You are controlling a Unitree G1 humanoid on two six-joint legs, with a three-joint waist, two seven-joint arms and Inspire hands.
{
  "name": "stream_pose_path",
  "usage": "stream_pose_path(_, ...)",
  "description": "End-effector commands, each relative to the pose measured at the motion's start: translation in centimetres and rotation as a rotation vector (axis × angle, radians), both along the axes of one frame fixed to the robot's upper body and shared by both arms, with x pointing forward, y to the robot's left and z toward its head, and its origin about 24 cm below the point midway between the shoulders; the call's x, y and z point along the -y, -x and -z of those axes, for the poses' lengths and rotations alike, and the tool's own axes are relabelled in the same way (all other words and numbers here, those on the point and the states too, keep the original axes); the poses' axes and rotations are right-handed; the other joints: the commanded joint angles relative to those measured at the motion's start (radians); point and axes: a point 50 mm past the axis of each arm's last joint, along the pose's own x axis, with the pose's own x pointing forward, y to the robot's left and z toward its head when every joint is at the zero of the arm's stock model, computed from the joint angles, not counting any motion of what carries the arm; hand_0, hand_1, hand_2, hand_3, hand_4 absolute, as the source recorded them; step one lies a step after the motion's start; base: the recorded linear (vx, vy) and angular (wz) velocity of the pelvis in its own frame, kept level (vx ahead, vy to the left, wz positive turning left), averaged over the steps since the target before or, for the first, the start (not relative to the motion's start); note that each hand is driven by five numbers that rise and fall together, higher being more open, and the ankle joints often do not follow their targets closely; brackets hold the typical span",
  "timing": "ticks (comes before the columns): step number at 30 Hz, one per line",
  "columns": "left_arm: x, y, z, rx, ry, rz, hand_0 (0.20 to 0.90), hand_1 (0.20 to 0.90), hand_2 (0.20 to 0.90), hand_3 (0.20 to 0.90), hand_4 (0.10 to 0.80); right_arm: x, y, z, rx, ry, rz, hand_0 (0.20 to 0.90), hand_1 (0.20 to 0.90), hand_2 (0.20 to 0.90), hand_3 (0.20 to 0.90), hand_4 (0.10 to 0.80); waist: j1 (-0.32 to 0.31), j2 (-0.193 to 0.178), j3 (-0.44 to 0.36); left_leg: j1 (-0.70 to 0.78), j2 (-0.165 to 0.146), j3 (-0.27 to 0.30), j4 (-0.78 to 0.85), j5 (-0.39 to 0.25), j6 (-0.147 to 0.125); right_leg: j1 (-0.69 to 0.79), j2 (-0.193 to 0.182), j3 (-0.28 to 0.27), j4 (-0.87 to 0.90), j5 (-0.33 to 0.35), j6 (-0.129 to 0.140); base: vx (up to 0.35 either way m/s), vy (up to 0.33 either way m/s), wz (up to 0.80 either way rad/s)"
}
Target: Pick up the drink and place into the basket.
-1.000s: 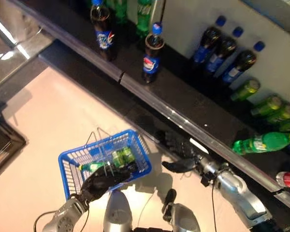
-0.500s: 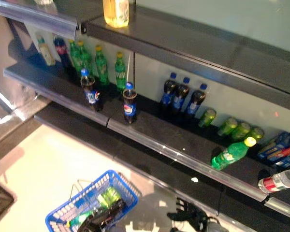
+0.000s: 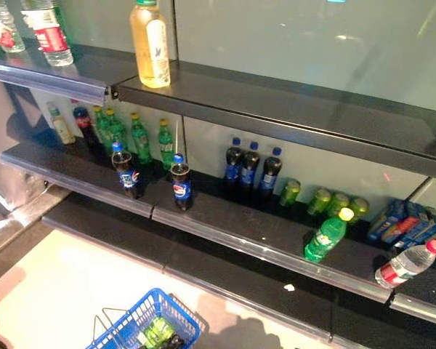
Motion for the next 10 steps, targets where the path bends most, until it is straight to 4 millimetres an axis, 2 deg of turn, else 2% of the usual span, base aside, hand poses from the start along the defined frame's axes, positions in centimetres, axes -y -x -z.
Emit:
stream_pose_path(1, 0.1, -2.9, -0.6, 0.133, -0.036, 0.048, 0.300, 0.300, 0.300, 0.200, 0.100, 2.3, -0.4, -0.5, 0.010, 0.140, -0.068, 0.900, 0.900, 0.900, 0.900, 0.800, 0.005, 0.021, 0.045, -0.031, 0.030, 0.003, 0.005, 0.000, 0.019, -0.012, -0.087, -0.065, 0.009, 0.059, 0.034, -0.088, -0.039, -0.01)
stream_pose_path(6, 0.3, -3.8, -0.6, 0.147, -0.041, 0.039, 0.300, 0.300, 0.300, 0.200, 0.100, 2.0, -0.2, -0.3, -0.033, 0.101, -0.086, 0.900, 0.900, 0.900, 0.900, 0.800, 0.006, 0.019, 0.046, -0.037, 0.040, -0.003, 0.000, 0.005, 0.014, -0.015, -0.077, -0.064, 0.008, 0.055, 0.031, -0.066, -0.044, 0.00)
stream_pose_path(10, 0.4, -4.4, -0.7, 0.155, -0.051, 0.086, 0.300, 0.300, 0.300, 0.200, 0.100, 2.0, 0.7, -0.1, -0.091, 0.032, -0.023, 0.900, 0.900, 0.900, 0.900, 0.800, 0.012, 0.020, 0.047, -0.036, 0.044, -0.007, -0.001, 0.007, 0.011, -0.012, -0.071, -0.070, 0.011, 0.051, 0.028, -0.031, -0.025, 0.01)
